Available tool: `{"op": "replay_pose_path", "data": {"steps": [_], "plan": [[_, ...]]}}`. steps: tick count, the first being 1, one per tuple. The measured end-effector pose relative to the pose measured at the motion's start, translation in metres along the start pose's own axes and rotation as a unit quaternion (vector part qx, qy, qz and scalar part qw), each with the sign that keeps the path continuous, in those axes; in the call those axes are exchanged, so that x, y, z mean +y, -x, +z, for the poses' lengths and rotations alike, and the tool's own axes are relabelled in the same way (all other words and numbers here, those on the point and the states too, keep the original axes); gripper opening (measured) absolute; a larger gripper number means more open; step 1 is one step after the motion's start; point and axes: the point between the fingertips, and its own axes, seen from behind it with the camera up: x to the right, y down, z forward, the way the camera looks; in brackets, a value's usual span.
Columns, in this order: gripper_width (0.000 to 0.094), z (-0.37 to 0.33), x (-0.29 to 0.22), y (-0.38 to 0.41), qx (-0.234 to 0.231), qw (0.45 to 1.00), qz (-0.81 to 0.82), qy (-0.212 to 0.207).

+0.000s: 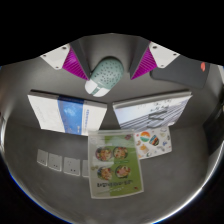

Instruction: Arrange mouse

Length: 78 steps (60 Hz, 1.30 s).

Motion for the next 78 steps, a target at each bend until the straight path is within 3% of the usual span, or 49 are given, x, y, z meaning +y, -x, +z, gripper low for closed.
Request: {"op": "replay_pose_path", "data": {"steps": [5, 9, 10, 14, 15, 16, 20, 21, 22, 24, 34, 41, 49, 65, 74, 75, 76, 78], "plan": [[0.0842, 0.015, -0.012, -0.004, 0.034, 0.999, 0.028, -0.006], [0.0778, 0.021, -0.016, -0.007, 0.062, 0.997, 0.046, -0.015], [0.0816, 0.021, -0.017, -0.007, 0.067, 0.996, 0.048, -0.016], [0.0548, 0.023, -0.017, -0.001, 0.068, 0.996, 0.056, -0.015], [0.0604, 0.022, -0.017, -0.001, 0.072, 0.995, 0.065, -0.014], [0.0511, 0.022, -0.017, -0.002, 0.075, 0.994, 0.074, -0.013], [0.0462, 0.018, -0.013, -0.002, 0.085, 0.993, 0.086, 0.003], [0.0497, 0.015, -0.013, -0.001, 0.087, 0.993, 0.085, 0.007], [0.0443, 0.011, -0.013, 0.000, 0.088, 0.993, 0.083, 0.007], [0.0436, -0.001, -0.021, 0.003, 0.092, 0.993, 0.075, -0.005], [0.0435, -0.111, -0.089, 0.069, 0.092, 0.989, 0.010, -0.112], [0.0432, -0.156, -0.090, 0.153, 0.056, 0.988, -0.026, -0.143], [0.0431, -0.138, -0.030, 0.221, 0.012, 0.994, -0.030, -0.103], [0.0439, -0.088, 0.064, 0.226, 0.017, 0.999, -0.028, -0.011], [0.0573, -0.082, 0.069, 0.227, -0.001, 1.000, -0.018, -0.001], [0.0636, -0.082, 0.070, 0.228, -0.006, 1.000, -0.016, 0.003], [0.0613, -0.084, 0.071, 0.228, -0.012, 1.000, -0.015, 0.005], [0.0731, -0.087, 0.072, 0.229, -0.025, 1.000, -0.010, 0.009]]}}
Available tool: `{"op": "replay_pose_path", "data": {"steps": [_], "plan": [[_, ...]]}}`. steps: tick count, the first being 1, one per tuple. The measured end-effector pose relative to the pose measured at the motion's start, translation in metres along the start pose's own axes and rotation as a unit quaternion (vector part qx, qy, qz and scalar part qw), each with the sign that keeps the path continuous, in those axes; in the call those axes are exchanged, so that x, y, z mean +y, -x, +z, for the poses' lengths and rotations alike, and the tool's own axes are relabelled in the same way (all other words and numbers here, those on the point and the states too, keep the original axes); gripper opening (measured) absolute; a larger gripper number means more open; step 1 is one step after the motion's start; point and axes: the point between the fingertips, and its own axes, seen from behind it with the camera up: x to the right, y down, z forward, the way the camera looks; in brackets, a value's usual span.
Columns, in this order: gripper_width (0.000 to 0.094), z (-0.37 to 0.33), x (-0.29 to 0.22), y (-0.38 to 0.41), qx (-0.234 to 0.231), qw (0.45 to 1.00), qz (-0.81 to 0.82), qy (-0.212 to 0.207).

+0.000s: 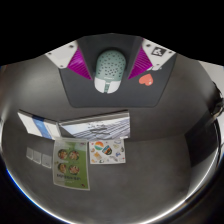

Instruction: Arrange mouse

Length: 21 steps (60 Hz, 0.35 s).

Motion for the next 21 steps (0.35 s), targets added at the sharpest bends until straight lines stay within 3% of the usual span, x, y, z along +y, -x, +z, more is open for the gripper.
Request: {"op": "replay_pose_path", "data": {"steps": [4, 7, 21], "plan": [[0.0896, -0.012, -0.001, 0.005, -0.029, 0.999, 0.014, -0.004], [0.0847, -0.026, -0.002, 0.008, -0.056, 0.998, 0.016, -0.012], [0.0844, -0.102, 0.021, -0.041, -0.103, 0.994, 0.001, -0.039]]}}
